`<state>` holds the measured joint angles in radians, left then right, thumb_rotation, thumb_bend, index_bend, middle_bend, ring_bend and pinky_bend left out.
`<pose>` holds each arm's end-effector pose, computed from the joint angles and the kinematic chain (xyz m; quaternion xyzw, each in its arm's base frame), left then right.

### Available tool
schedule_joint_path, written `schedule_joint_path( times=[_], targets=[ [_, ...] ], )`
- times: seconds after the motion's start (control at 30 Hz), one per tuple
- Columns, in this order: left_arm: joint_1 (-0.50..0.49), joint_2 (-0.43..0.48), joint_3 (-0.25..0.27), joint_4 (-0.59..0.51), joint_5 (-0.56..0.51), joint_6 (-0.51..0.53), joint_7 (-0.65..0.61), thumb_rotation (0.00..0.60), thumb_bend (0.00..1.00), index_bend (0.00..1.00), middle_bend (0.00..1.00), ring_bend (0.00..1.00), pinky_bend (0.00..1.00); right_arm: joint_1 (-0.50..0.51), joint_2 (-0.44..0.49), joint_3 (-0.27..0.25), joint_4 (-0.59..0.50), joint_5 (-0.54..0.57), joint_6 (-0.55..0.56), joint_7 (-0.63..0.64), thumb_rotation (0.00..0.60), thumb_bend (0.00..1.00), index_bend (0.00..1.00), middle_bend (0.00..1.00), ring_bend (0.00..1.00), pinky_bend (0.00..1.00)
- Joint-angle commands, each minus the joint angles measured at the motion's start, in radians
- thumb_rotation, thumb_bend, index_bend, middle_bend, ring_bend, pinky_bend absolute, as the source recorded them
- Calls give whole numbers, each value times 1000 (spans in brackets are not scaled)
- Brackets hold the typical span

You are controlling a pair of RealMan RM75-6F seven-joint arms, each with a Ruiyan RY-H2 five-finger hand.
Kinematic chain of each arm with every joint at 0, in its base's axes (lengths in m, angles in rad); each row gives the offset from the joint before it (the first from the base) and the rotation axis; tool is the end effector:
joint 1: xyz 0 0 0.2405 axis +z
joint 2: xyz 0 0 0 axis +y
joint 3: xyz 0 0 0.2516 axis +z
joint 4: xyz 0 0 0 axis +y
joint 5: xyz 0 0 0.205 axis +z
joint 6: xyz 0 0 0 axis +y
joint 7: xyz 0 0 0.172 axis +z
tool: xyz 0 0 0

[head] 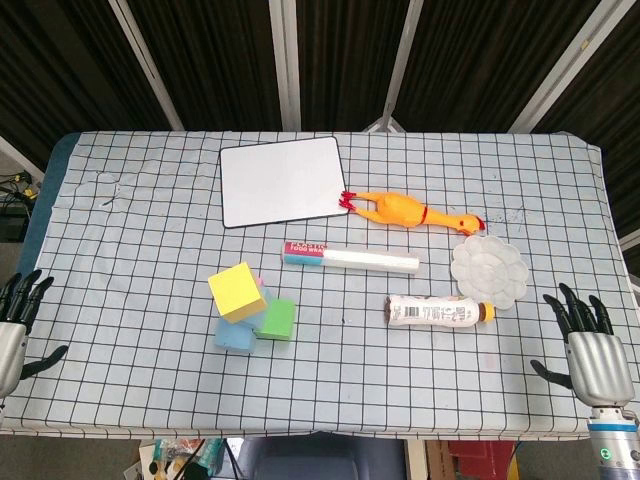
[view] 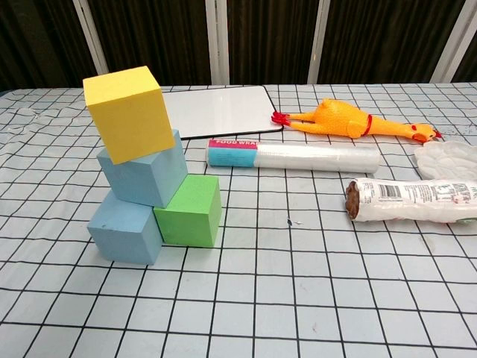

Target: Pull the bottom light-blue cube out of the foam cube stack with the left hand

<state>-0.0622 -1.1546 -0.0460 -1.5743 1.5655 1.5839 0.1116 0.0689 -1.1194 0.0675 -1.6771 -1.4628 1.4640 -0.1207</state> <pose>-0.2971 0.2000 0.1643 -0.6086 -0.3187 -0.3882 0.6143 -0.3006 -0.2059 0.1571 0.5940 -0.3861 0.3613 0.6063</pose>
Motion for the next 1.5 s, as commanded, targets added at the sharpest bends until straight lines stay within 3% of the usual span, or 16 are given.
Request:
schedule_joint_path(
  times=[0.03, 0.67, 0.9, 1.17, 1.5],
  targets=[
    [0, 1, 0, 0, 1, 1, -1, 600, 97, 99, 30, 0, 151, -1, 1, 0, -1, -1, 1, 0, 600, 23, 156, 37, 143, 36],
    [-18, 0, 11, 1, 5, -42, -15, 600, 97, 98, 30, 0, 150, -6, 10, -8, -4, -16, 10, 8, 600, 23, 156, 37, 143, 36],
    [-67, 19, 40, -13, 8, -163, -31, 600, 95, 88, 33, 0, 150, -10, 17, -7, -6, -17, 16, 26, 600, 24, 156, 37, 143, 36],
    [-207, 83, 64, -136, 12, -423, -66, 600, 87, 47, 37, 0, 150, -1, 14, -8, -3, -15, -1, 26, 600, 24, 156, 37, 143, 36],
    [-325, 57, 35, -250, -133, -622, 150, 600, 79, 40, 64, 0, 150, -6, 25, -2, 1, -9, 7, 56, 600, 23, 156, 36, 143, 36]
  ],
)
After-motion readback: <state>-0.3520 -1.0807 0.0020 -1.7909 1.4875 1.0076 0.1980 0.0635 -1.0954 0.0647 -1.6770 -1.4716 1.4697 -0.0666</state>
